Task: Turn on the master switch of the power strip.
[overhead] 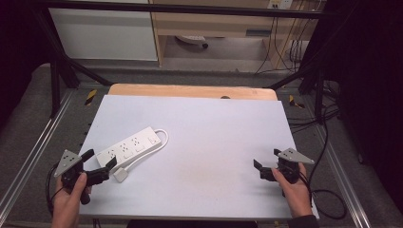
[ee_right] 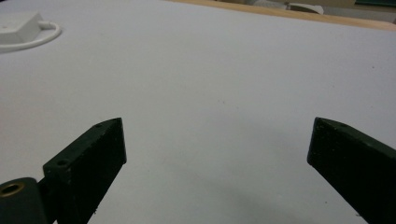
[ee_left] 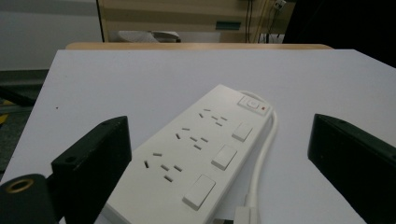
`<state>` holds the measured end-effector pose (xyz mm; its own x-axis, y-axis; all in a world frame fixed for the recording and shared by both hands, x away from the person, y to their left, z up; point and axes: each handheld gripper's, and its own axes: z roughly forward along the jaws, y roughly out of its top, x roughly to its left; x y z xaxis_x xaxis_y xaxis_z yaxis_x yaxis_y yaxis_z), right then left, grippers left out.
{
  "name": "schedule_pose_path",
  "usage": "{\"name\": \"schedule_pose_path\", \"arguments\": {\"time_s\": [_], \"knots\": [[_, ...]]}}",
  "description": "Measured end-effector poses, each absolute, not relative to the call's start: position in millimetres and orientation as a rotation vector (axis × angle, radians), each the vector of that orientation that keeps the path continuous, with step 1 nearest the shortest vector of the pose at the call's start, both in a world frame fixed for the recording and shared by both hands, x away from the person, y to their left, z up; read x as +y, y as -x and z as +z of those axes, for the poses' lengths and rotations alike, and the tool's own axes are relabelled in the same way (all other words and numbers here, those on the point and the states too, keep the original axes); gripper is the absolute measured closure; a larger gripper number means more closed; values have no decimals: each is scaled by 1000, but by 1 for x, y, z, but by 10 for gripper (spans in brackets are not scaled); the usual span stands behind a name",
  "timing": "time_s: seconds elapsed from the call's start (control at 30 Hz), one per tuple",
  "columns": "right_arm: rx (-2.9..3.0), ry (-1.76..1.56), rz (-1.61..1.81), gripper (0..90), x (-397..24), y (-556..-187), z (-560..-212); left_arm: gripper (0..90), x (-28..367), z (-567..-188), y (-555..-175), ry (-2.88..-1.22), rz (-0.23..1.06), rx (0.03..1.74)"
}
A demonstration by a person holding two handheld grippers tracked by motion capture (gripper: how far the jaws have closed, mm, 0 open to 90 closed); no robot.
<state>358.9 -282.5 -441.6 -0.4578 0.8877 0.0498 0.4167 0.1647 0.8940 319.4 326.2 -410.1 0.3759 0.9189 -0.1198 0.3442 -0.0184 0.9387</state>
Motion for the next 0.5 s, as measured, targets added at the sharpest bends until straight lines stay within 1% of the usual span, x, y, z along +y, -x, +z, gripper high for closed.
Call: {"name": "schedule_pose_path", "arguments": {"time_s": [0.37,0.5], "knots": [[1915,-1202,1319,62,-280,-357,-437,65,327,-408,-320,-1572,690,1169],[1920,-1179,1333,64,-275,-357,-435,66,326,-404,-318,-1541,664,1164]]}}
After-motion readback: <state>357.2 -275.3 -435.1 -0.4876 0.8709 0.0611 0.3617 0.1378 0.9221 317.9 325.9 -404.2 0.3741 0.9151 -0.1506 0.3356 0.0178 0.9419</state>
